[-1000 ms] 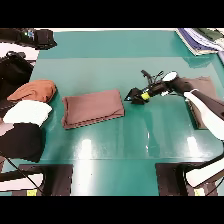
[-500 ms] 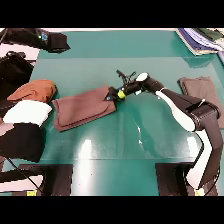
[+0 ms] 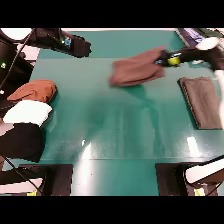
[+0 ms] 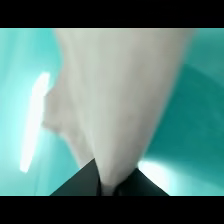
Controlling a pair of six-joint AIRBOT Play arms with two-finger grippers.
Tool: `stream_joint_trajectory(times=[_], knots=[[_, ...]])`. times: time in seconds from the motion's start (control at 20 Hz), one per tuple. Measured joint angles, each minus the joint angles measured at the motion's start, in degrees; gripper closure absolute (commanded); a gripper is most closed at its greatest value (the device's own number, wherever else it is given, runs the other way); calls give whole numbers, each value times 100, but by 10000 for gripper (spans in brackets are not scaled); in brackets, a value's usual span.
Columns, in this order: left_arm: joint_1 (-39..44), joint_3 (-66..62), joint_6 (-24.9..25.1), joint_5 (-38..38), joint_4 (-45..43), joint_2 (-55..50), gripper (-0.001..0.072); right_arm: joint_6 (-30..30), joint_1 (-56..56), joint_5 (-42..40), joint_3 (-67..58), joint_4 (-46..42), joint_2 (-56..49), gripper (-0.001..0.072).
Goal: Fold the shirts.
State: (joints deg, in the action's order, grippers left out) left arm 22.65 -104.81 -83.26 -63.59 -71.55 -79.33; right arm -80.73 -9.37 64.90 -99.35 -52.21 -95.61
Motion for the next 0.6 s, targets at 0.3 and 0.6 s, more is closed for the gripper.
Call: stream_joint_trajectory(times=[0.3,0.6], knots=[[109,0,-4,116,26,0,680,-275,-1989,214,-26,-356,308,692],[125,0,-66,144,68,-26,680,-407,-2546,-245,-26,-413,597,692]])
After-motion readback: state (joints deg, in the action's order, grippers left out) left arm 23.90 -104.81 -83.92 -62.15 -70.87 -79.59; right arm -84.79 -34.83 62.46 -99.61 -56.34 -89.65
